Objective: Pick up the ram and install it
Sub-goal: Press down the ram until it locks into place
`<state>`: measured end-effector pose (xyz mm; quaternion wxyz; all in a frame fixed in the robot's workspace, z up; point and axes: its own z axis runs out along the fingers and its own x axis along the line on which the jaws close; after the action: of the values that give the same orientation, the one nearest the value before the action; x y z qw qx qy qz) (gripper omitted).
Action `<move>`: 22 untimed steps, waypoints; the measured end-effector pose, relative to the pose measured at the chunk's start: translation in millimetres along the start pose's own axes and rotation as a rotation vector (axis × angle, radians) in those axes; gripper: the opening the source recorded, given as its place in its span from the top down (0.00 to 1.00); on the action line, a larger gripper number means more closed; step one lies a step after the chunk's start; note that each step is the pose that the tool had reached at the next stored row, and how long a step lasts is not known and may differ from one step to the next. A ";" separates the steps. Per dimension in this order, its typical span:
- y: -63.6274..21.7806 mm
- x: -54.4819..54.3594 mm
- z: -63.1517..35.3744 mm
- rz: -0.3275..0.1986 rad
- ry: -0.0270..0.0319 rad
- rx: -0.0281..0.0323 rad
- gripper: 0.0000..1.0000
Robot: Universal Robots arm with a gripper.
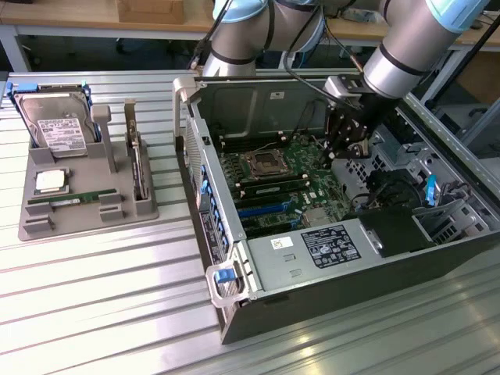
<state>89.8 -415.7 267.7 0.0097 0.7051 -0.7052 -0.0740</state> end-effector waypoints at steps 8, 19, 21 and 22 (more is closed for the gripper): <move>1.7 -1.8 -19.4 -0.001 -0.0065 0.0000 0.90; 1.4 -1.7 -18.8 0.276 -0.0275 0.0273 0.90; 1.2 -1.7 -18.6 0.316 -0.0250 0.0318 0.90; 1.0 -1.7 -18.5 0.334 -0.0233 0.0339 0.90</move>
<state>91.0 -415.7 286.3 0.0018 0.5774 -0.8137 -0.0676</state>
